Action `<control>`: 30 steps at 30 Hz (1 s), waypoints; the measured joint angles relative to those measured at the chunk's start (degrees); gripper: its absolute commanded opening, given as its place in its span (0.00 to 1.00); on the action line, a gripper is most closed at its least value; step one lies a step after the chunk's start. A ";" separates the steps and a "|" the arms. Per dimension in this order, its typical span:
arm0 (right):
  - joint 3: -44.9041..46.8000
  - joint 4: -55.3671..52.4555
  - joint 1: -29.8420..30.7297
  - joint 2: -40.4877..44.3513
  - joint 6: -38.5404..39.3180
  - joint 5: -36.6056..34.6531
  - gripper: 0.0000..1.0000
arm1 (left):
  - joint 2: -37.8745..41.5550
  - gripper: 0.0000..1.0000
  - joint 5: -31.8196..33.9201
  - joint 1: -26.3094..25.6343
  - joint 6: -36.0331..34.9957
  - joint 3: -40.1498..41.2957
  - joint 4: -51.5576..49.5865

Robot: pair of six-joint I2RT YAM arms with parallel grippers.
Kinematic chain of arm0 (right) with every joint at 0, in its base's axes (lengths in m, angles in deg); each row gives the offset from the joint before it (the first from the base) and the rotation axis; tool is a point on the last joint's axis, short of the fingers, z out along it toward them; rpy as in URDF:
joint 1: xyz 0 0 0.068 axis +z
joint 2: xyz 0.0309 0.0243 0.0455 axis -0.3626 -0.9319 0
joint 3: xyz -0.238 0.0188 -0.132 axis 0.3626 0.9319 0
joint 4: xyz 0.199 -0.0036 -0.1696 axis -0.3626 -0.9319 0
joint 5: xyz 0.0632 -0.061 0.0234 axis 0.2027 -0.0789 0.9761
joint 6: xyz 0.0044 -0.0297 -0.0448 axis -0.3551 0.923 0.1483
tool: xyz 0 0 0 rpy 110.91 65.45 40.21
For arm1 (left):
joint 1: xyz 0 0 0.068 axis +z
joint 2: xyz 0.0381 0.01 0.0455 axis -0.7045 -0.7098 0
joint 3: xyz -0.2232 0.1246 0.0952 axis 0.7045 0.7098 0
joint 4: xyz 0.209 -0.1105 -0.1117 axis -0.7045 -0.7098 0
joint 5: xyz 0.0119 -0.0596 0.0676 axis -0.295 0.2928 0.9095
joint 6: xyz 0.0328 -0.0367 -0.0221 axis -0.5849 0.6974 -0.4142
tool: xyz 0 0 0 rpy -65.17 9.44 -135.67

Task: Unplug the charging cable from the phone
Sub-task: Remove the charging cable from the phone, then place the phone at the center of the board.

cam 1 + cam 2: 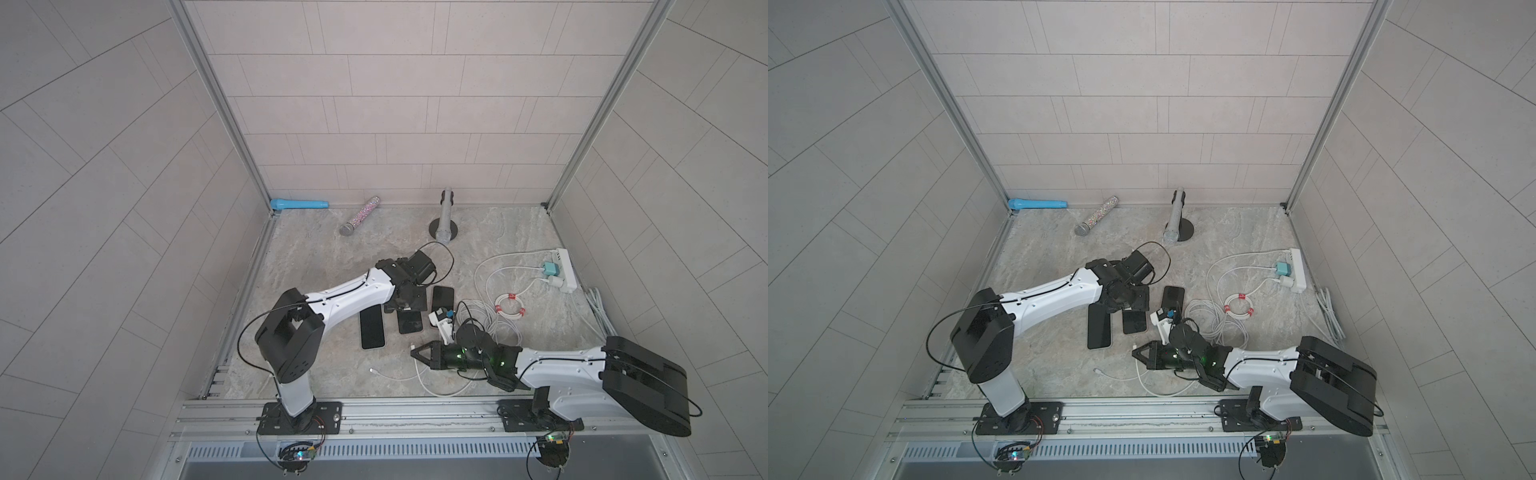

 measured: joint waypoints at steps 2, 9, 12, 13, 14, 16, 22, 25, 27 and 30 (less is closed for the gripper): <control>0.00 -0.02 0.00 -0.55 -0.02 -0.31 0.05 | -0.22 0.00 0.02 0.09 0.00 0.00 0.26; 0.00 0.02 0.00 -5.05 -0.07 -0.98 0.09 | -1.53 0.00 0.46 0.52 -0.02 0.13 0.96; 0.00 0.11 0.00 -6.56 -0.15 -1.31 0.12 | -2.38 0.00 0.61 0.72 -0.02 0.55 1.55; 0.00 0.11 0.00 -7.06 -0.15 -1.46 0.13 | -2.69 0.00 0.66 0.72 -0.02 0.72 1.77; 0.00 0.13 0.00 -7.48 -0.15 -1.53 0.15 | -3.13 0.00 0.66 0.74 -0.04 0.90 1.97; -0.02 0.07 -0.02 -8.17 -0.15 -1.73 0.17 | -3.96 0.00 0.66 0.87 -0.04 1.11 2.27; -0.39 -0.42 -0.04 -8.61 0.17 -2.14 0.27 | -6.23 0.00 0.66 1.01 -0.17 1.86 3.26; -0.96 -1.36 -0.04 -8.35 0.31 -2.21 0.30 | -6.99 0.00 0.66 1.25 -0.20 2.08 3.65; -1.18 -2.29 -0.04 -7.50 0.50 -2.38 0.32 | -7.45 0.00 0.66 1.27 -0.20 2.12 3.91; -1.49 -5.14 -0.04 -4.42 1.18 -2.93 0.36 | -8.20 0.00 0.66 1.33 -0.20 2.25 4.55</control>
